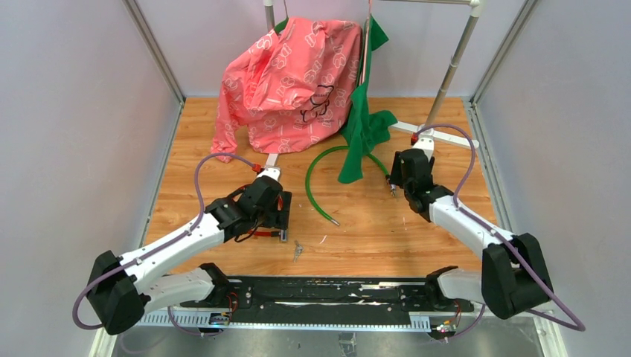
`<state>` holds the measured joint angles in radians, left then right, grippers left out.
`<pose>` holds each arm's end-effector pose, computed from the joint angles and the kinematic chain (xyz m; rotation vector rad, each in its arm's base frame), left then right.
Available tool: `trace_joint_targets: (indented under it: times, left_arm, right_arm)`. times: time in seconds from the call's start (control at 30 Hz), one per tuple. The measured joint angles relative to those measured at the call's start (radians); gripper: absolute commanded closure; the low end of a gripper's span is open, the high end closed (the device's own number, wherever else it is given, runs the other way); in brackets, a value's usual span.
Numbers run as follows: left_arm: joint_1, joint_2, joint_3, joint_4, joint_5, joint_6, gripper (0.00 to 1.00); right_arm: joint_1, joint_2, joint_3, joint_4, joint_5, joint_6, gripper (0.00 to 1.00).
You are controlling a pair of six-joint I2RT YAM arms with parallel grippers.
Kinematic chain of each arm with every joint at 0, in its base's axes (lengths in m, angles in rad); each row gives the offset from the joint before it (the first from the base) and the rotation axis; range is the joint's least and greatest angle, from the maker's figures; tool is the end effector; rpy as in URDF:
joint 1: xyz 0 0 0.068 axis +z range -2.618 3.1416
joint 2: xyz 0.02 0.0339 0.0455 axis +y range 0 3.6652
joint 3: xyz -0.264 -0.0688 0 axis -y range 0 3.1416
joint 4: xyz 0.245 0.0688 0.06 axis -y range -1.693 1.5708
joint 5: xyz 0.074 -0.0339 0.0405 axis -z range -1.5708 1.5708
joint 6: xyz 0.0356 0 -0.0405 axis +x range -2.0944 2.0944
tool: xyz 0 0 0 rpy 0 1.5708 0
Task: Unlock with the key
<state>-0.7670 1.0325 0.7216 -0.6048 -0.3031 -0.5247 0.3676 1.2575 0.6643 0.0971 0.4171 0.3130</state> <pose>0.1528 -0.1326 0.2367 0.1689 2.4336 -0.2011 0.2562 0.0832 0.2267 0.1980 2.0113 -0.0012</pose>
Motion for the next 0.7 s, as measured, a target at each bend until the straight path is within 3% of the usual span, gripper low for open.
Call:
trace_joint_targets:
  times: [0.23, 0.43, 0.53, 0.7]
  left_arm:
    - [0.013, 0.031, -0.008, 0.01, 0.034, -0.013, 0.19]
    - [0.035, 0.072, -0.029, 0.031, 0.072, -0.031, 0.22]
    - [0.041, 0.087, -0.038, 0.038, 0.093, -0.04, 0.23]
    - [0.052, 0.087, -0.049, 0.051, 0.118, -0.058, 0.28]
  right_arm:
    - [-0.016, -0.097, 0.054, -0.103, 0.0, -0.018, 0.34]
    - [-0.009, -0.199, 0.082, -0.257, -0.054, 0.021, 0.25]
    - [0.044, -0.254, 0.082, -0.339, -0.08, 0.061, 0.24]
    - [0.26, -0.328, 0.071, -0.413, -0.103, 0.089, 0.25]
